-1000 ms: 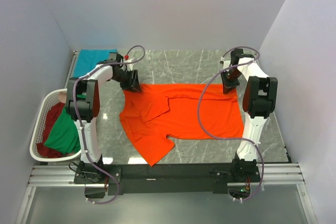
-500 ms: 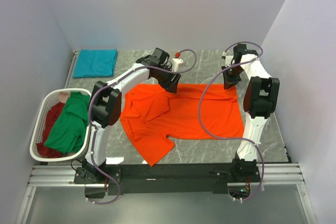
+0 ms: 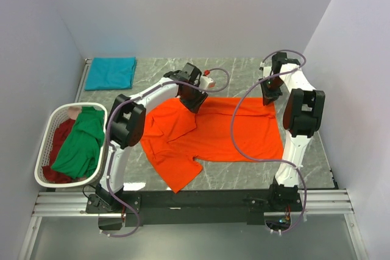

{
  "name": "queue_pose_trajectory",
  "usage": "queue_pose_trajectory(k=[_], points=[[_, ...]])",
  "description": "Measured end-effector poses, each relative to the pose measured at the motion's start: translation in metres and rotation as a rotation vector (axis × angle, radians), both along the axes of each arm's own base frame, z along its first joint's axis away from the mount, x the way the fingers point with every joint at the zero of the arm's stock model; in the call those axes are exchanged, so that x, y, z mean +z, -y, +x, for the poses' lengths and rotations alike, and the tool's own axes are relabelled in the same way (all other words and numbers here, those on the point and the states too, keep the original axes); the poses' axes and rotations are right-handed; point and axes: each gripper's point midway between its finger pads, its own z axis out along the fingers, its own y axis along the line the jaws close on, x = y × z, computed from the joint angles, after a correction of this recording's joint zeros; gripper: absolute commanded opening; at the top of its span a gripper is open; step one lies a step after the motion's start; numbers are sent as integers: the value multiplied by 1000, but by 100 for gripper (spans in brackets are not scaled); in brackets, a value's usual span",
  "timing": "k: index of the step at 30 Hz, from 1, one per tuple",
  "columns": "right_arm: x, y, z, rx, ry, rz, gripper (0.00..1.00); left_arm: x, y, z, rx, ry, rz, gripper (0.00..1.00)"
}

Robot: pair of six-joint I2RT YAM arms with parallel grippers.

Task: Fold and stack the t-shirts
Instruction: Fold the tshirt

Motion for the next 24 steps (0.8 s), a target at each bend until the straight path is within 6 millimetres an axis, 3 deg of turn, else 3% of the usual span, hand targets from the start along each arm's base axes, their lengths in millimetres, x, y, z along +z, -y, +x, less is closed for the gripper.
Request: queue_pose_trajectory(k=[13,24], points=[[-23,12,-10,-11,-68,-64,21,-23,3,-11,-17,-39,43,42],[-25,19,-12,-18,-78,-99,21,-37,1,-19,-41,-66,76,2]])
